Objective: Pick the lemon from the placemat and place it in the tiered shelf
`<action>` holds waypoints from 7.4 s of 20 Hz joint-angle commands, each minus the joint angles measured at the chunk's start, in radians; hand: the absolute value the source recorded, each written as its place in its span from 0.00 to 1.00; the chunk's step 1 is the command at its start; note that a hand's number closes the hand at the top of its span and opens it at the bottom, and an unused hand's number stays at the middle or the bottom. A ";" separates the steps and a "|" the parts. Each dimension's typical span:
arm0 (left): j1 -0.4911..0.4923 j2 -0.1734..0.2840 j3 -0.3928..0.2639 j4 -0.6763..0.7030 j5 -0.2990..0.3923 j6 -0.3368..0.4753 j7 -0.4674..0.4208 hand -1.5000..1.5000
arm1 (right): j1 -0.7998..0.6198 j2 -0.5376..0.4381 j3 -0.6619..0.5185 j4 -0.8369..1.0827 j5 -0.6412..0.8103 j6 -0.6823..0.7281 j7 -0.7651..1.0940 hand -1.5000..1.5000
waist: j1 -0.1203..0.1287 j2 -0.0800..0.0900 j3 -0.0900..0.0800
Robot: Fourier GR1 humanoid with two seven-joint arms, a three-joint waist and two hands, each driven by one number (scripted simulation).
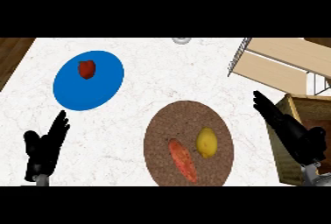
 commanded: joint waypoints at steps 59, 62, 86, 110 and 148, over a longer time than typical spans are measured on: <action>-0.217 -0.093 -0.138 -0.147 -0.170 -0.057 -0.008 0.50 | -0.069 0.568 0.269 -0.391 1.400 0.011 1.392 0.00 | -0.028 -0.019 0.008; -0.215 -0.119 -0.132 -0.118 -0.162 -0.060 -0.039 0.50 | -0.084 0.568 0.245 -0.331 1.410 -0.021 1.368 0.00 | -0.034 -0.017 0.008; -0.263 -0.137 -0.103 -0.100 -0.192 -0.071 -0.012 0.50 | -0.154 0.569 0.219 -0.170 1.326 -0.072 1.389 0.00 | -0.038 -0.017 0.009; -0.208 -0.124 -0.057 -0.104 -0.197 -0.120 -0.046 0.50 | -0.081 0.569 0.243 0.052 1.309 -0.243 1.285 0.00 | -0.038 -0.016 0.009; -0.232 -0.217 -0.069 -0.116 -0.263 -0.125 -0.006 0.50 | -0.769 0.569 0.229 0.463 1.106 -0.581 1.103 1.00 | -0.012 -0.017 0.009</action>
